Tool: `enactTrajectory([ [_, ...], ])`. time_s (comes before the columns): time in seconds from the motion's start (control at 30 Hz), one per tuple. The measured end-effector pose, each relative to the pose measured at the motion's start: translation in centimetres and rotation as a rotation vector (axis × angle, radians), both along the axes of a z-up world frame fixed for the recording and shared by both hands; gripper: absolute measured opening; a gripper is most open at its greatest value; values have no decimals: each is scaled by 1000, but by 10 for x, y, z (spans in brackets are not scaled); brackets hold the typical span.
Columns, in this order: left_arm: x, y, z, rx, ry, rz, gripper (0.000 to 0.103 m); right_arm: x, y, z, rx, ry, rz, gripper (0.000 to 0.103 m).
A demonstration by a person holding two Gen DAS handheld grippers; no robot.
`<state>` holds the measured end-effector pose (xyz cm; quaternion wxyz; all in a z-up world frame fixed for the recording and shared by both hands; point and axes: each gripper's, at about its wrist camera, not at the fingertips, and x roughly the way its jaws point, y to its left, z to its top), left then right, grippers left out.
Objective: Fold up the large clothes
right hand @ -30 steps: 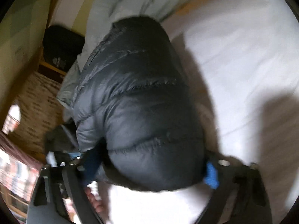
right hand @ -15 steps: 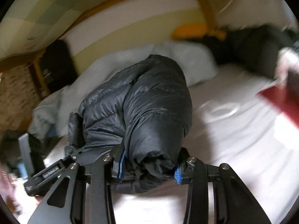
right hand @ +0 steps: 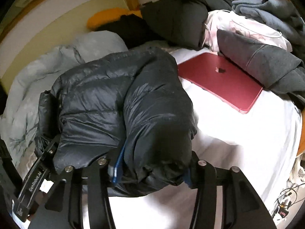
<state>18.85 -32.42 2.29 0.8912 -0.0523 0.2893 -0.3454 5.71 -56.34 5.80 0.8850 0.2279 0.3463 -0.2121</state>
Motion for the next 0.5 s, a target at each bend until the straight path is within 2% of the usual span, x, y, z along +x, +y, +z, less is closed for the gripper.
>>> enactTrajectory([
  [0.13,-6,6,-2,37,31,28,65,-2,2,3,-14,3,24,58],
  [0.17,-9,14,-2,50,36,41,72,-4,3,2,-16,-2,30,60],
  [0.23,-14,23,4,112,42,127,82,-6,6,4,-17,-5,27,67],
  [0.27,-19,27,7,123,43,141,82,-9,6,2,-18,-6,23,73],
  [0.33,-29,38,15,119,21,139,82,-15,12,1,-31,-10,12,80],
  [0.4,-42,48,23,148,-22,152,84,-20,21,4,-63,-12,1,83],
  [0.5,-63,62,30,187,-112,170,94,-31,34,8,-124,-37,-7,86],
])
